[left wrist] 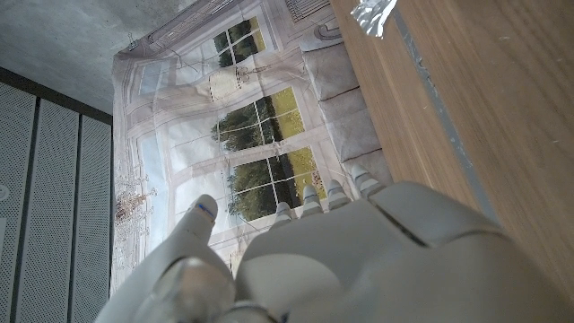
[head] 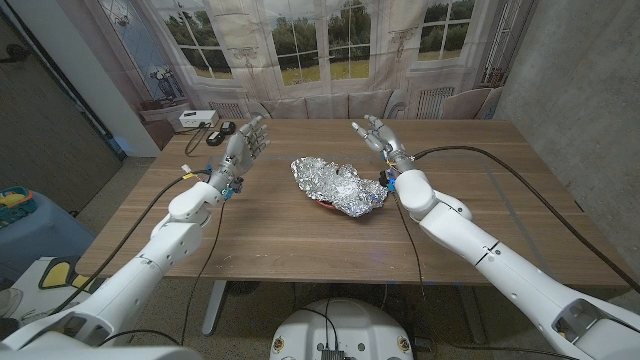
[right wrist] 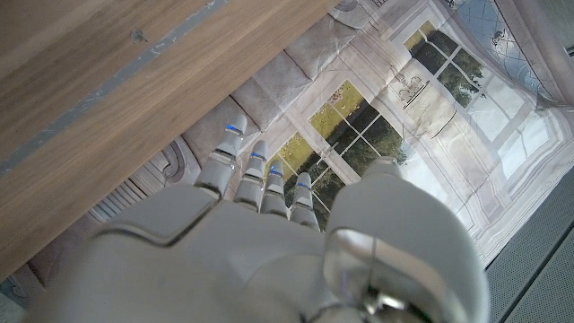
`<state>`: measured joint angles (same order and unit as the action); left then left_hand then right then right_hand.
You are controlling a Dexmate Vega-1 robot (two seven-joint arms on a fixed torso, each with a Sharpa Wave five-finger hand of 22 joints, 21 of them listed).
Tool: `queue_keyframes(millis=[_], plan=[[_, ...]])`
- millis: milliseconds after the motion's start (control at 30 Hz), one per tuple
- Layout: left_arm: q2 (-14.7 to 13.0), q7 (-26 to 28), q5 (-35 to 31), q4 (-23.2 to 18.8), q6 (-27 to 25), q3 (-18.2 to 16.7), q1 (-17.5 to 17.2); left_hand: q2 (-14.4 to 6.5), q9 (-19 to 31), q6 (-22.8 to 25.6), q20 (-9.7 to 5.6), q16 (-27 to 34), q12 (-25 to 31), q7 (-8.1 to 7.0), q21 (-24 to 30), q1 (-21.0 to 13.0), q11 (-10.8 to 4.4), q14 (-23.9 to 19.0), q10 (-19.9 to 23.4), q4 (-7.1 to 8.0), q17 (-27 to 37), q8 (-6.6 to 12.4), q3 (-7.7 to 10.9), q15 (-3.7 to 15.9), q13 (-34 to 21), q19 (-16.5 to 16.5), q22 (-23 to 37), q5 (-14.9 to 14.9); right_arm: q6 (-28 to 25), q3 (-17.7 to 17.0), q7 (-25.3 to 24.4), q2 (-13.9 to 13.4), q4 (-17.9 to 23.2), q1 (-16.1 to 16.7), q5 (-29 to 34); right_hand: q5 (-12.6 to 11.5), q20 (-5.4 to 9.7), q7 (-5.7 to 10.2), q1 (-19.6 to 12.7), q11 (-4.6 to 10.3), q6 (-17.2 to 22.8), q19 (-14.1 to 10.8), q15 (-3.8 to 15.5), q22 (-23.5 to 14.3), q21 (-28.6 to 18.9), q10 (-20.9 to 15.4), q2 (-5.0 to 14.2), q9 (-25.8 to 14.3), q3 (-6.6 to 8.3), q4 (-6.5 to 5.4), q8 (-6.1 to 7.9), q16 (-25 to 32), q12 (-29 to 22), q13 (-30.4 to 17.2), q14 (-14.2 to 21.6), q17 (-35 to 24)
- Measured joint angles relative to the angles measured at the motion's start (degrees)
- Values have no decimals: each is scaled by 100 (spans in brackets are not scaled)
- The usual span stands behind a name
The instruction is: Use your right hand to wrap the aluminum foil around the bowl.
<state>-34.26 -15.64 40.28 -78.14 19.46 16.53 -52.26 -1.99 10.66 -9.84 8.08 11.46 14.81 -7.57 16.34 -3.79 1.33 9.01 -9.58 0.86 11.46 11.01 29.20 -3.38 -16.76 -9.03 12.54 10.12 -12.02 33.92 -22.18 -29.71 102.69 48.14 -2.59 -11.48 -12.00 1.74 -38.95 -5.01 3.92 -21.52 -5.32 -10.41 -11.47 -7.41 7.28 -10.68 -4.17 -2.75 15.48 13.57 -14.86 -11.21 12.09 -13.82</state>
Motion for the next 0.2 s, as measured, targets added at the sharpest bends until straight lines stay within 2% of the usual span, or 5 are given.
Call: queue_keyframes(millis=[200], plan=[[-9,-362,139,251,54,-15,75,0,0,0,0,0,0,1,0,0,0,0,0,0,0,0,0,0,1,0,0,0,-132,-125,-150,-5,199,116,-77,0,-8,-31,22,0,30,-49,0,0,-22,0,22,0,0,0,0,21,0,0,61,0]])
